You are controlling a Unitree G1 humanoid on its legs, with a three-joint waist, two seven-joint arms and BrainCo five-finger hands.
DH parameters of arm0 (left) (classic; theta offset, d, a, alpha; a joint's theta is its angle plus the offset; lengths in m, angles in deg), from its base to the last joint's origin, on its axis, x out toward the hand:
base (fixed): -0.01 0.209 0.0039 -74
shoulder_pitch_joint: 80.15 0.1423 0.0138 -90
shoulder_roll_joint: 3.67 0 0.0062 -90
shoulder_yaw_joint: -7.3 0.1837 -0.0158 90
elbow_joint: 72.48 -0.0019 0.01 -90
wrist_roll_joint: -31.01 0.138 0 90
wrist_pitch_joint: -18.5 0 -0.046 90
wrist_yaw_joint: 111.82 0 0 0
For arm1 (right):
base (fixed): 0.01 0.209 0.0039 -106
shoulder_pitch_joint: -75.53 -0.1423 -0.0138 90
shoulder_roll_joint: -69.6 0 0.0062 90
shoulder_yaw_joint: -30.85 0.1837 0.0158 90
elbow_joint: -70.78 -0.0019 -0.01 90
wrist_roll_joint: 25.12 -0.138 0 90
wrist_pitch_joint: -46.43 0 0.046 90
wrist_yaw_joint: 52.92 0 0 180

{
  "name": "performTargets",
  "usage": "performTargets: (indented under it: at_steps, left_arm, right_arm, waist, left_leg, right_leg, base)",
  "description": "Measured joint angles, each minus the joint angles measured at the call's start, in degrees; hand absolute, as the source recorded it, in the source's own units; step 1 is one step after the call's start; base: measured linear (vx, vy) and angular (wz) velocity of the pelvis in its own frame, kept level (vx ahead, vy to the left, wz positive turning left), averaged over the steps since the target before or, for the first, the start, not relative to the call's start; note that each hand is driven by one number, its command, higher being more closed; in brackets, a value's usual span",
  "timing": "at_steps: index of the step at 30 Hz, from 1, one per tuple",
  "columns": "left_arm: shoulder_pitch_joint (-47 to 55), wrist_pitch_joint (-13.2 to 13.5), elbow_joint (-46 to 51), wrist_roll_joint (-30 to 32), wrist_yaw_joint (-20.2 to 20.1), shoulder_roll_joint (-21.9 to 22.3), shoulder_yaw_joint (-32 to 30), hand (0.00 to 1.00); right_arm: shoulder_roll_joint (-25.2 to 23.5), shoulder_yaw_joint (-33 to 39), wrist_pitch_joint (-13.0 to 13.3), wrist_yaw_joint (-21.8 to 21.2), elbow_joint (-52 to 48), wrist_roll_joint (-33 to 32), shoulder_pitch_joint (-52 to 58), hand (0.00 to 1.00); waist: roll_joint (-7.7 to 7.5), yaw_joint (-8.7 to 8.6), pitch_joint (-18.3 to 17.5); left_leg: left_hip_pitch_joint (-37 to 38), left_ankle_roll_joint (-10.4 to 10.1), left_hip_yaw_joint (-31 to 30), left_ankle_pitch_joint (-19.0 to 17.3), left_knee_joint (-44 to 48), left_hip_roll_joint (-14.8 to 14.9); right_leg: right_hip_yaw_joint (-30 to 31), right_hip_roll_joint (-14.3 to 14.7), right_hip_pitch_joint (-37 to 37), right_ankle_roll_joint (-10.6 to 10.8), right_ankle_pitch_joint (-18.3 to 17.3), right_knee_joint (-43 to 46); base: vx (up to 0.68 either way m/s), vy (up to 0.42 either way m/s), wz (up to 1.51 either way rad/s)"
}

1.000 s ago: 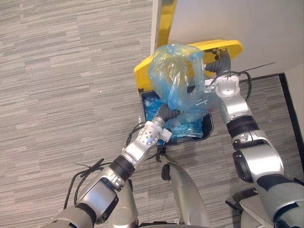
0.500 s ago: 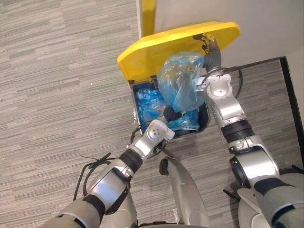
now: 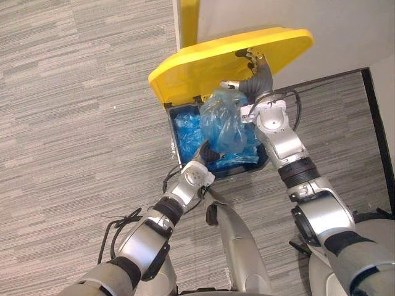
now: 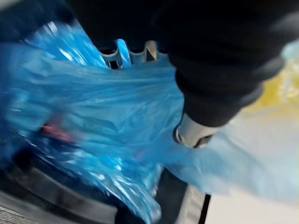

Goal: Gather rubbish on tea table into small bin, then transfer packed bag to large trash can.

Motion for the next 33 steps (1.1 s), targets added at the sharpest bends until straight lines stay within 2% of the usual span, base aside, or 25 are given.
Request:
performTargets:
  at_steps: [4, 6, 11, 14, 21, 27, 29, 30, 31, 32, 33]
  left_arm:
    - [2.28, -0.18, 0.04, 0.02, 0.69, -0.13, -1.03, 0.00]
    - [4.18, -0.21, 0.16, 0.35, 1.06, -0.46, -1.12, 0.00]
    - [10.14, -0.24, 2.49, 1.16, 1.02, -2.63, -2.69, 0.00]
    - [16.01, -0.19, 4.34, 1.13, 0.93, -5.60, -3.83, 0.00]
    - [28.89, 0.18, 4.36, 0.89, -0.42, -9.99, -12.33, 0.00]
    - [36.16, -0.09, -6.55, -2.64, -2.80, -10.75, -21.89, 0.00]
    - [38.33, -0.13, -7.77, -3.65, -3.19, -10.30, -23.51, 0.00]
    - [39.89, -0.27, -7.75, -4.03, -3.90, -10.13, -23.99, 0.00]
    - [41.26, -0.28, -7.71, -4.20, -4.23, -9.70, -24.95, 0.00]
    - [41.86, -0.34, -7.64, -4.67, -4.34, -8.62, -26.08, 0.00]
    - [42.43, -0.43, -7.74, -5.11, -4.39, -8.30, -27.39, 0.00]
  right_arm:
    - [-0.44, 0.03, -0.08, -0.54, 0.08, 0.40, 2.98, 0.00]
    - [-2.02, 0.07, -0.05, -0.90, 0.08, 1.84, 6.00, 0.00]
    - [-5.04, 0.10, -0.07, -2.43, 0.53, 4.11, 13.10, 0.00]
    - [-5.60, 0.24, -0.09, -3.53, 1.94, 4.68, 17.50, 0.00]
    - [-6.33, 4.66, -0.40, -5.65, 5.27, 8.27, 29.29, 0.00]
    - [-8.71, 6.54, -0.40, -7.64, 5.26, 10.48, 40.81, 0.00]
    - [-8.88, 7.08, -0.39, -8.04, 5.46, 11.28, 45.86, 0.00]
    - [-8.94, 7.16, -0.37, -8.25, 5.57, 11.29, 48.82, 0.00]
    - [-9.02, 7.21, -0.28, -8.41, 6.32, 11.29, 50.84, 0.00]
    - [-9.62, 8.42, -0.30, -8.70, 8.09, 11.38, 52.74, 0.00]
    - [-11.16, 11.33, -0.30, -8.83, 10.64, 11.87, 55.23, 0.00]
  waist:
    - [-0.07, 0.19, -0.05]
    - [-1.31, 0.57, -1.24]
    - [-2.79, 1.34, -2.43]
    - [-2.67, 1.57, -4.03]
    - [-2.11, 1.57, -5.04]
    - [-1.68, 1.55, -5.95]
    - [-1.30, 1.52, -6.99]
    - [-1.18, 1.31, -8.19]
    - [-0.57, 1.38, -9.32]
    - [0.90, 1.18, -9.90]
    - [0.50, 0.67, -10.25]
  left_leg:
    - [2.55, 0.75, -0.26, 0.47, -0.63, -1.06]
    - [4.21, 1.56, -0.48, 1.08, -2.34, -1.98]
    - [8.39, 1.81, -1.95, 3.04, -6.40, -2.75]
    - [10.56, 2.09, -2.38, 3.57, -8.27, -3.25]
    - [17.00, 3.52, -3.20, 3.29, -9.07, -4.60]
    - [21.72, 4.67, -0.80, 2.39, -7.96, -7.14]
    - [21.07, 5.31, -0.42, 0.65, -4.46, -7.06]
    - [20.54, 5.94, -0.02, -0.12, -3.19, -6.99]
    - [20.29, 6.31, 0.57, 0.14, -3.71, -5.85]
    - [19.98, 5.81, 1.41, 1.22, -4.25, -4.47]
    - [21.06, 5.63, 1.33, 1.73, -4.69, -4.37]
  right_leg:
    - [-0.27, -1.25, 3.11, 0.37, -0.34, 0.19]
    - [-0.30, -2.08, 4.45, 0.94, -0.82, 0.07]
    - [-1.29, -2.29, 8.92, 1.18, -0.98, -2.06]
    - [-1.48, -2.48, 10.50, 1.39, -1.13, -2.20]
    - [-1.50, -3.64, 16.79, 2.67, -2.01, -1.50]
    - [1.55, -5.40, 19.56, 4.49, -2.67, 0.24]
    - [2.10, -5.66, 19.88, 5.62, -2.25, 0.61]
    - [2.42, -5.63, 20.04, 8.30, -1.57, -0.70]
    - [2.22, -5.27, 20.16, 11.39, -2.51, -2.02]
    - [2.15, -5.16, 18.44, 9.29, -4.89, 4.72]
    - [3.41, -6.32, 17.15, 3.72, -8.53, 19.50]
  base:
    - [0.02, 0.043, 0.14]
    - [-0.01, 0.032, 0.18]
    - [0.03, -0.005, 0.21]
    - [0.07, 0.000, 0.06]
    - [0.04, 0.041, 0.05]
    - [-0.05, 0.055, -0.15]
    - [-0.09, 0.063, -0.19]
    - [-0.10, 0.075, -0.26]
    - [-0.11, 0.009, -0.26]
    - [-0.12, -0.012, -0.17]
    - [-0.11, -0.028, -0.06]
